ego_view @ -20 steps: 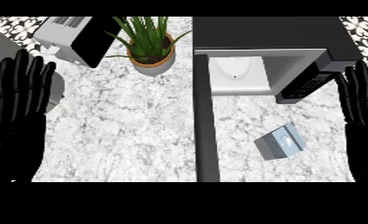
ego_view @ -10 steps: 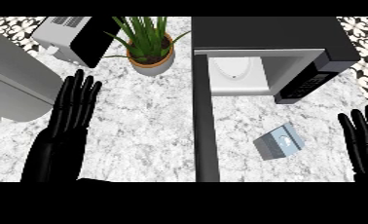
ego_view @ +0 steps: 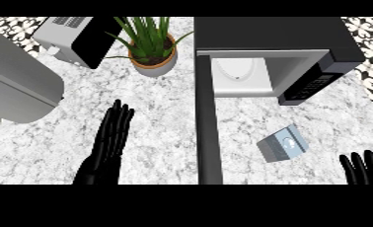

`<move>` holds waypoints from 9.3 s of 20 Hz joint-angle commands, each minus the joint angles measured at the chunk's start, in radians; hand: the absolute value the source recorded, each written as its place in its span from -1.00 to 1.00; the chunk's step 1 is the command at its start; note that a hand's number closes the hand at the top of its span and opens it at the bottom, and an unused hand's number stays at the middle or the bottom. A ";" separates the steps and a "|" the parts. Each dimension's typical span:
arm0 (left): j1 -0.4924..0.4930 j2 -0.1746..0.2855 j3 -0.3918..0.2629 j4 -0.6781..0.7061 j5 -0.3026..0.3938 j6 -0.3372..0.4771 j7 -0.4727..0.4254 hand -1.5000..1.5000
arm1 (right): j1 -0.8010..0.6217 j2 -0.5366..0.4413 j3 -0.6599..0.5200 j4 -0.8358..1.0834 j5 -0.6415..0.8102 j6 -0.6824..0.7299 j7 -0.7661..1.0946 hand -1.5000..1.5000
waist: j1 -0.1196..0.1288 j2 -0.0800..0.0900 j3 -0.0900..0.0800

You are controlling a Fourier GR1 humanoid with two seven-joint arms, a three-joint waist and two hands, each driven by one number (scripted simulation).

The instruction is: Pick up the milk, place it into the microwave and close the microwave

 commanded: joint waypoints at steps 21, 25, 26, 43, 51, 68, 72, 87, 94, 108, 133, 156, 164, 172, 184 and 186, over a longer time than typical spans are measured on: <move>0.143 0.068 -0.200 0.092 0.047 0.120 -0.230 -1.00 | -0.207 0.009 -0.152 0.632 0.029 -0.076 -0.377 -1.00 | 0.010 0.004 -0.001; 0.145 0.104 -0.201 0.046 0.043 0.122 -0.171 -1.00 | -0.297 0.026 -0.171 0.783 0.048 -0.131 -0.451 -1.00 | 0.011 0.004 0.000; 0.214 0.147 -0.219 -0.007 0.066 0.104 -0.195 -1.00 | -0.403 -0.020 -0.256 0.852 0.018 -0.109 -0.427 -1.00 | 0.018 0.004 0.000; 0.246 0.254 -0.060 0.010 0.222 0.014 -0.305 -1.00 | -0.679 -0.035 -0.381 1.364 0.021 -0.224 -0.716 1.00 | 0.016 0.004 0.000; 0.267 0.303 0.015 0.007 0.304 -0.065 -0.330 -1.00 | -0.837 -0.123 -0.418 1.609 0.085 -0.303 -0.716 1.00 | 0.023 0.006 0.000; 0.298 0.332 0.133 0.054 0.384 -0.140 -0.372 -1.00 | -0.968 -0.124 -0.378 1.785 0.079 -0.112 -0.912 1.00 | 0.016 0.004 0.000; 0.338 0.321 0.094 -0.011 0.349 -0.125 -0.362 -1.00 | -0.895 -0.072 -0.330 1.642 0.071 -0.107 -0.883 1.00 | 0.010 0.001 -0.001; 0.283 0.295 0.183 0.118 0.373 -0.206 -0.400 -1.00 | -0.936 -0.026 -0.259 1.304 0.120 -0.337 -0.521 1.00 | 0.016 0.004 0.000; 0.262 0.279 0.176 0.076 0.374 -0.197 -0.331 -1.00 | -1.153 -0.076 -0.294 1.459 0.153 -0.389 -0.387 1.00 | 0.023 0.007 0.000; 0.230 0.300 0.229 0.154 0.415 -0.295 -0.368 -1.00 | -1.479 -0.166 -0.341 1.965 0.315 -0.659 -0.414 1.00 | 0.062 0.022 0.002; 0.129 0.301 0.208 0.162 0.277 -0.222 -0.290 -1.00 | -1.639 -0.226 -0.331 2.194 0.404 -0.787 -0.398 -1.00 | 0.115 0.053 0.007; 0.134 0.230 0.105 0.185 0.189 -0.209 -0.316 -1.00 | -1.419 -0.191 -0.524 2.166 0.197 -0.446 -0.759 -1.00 | 0.050 0.024 0.003; 0.124 0.192 0.048 0.203 0.159 -0.194 -0.286 -1.00 | -1.310 -0.143 -0.524 2.156 0.170 -0.244 -0.837 -1.00 | 0.024 0.012 0.001; 0.120 0.201 0.040 0.140 0.158 -0.203 -0.255 -1.00 | -1.149 -0.150 -0.534 2.103 0.123 -0.048 -0.929 -1.00 | 0.011 0.004 0.001; 0.015 0.227 0.003 0.280 0.070 -0.244 -0.202 1.00 | -0.910 -0.156 -0.474 1.786 0.037 0.232 -0.910 -1.00 | -0.019 -0.005 -0.003; 0.004 0.251 -0.027 0.256 0.047 -0.264 -0.134 1.00 | -0.847 -0.148 -0.467 1.728 0.015 0.241 -0.914 -1.00 | -0.020 -0.004 -0.002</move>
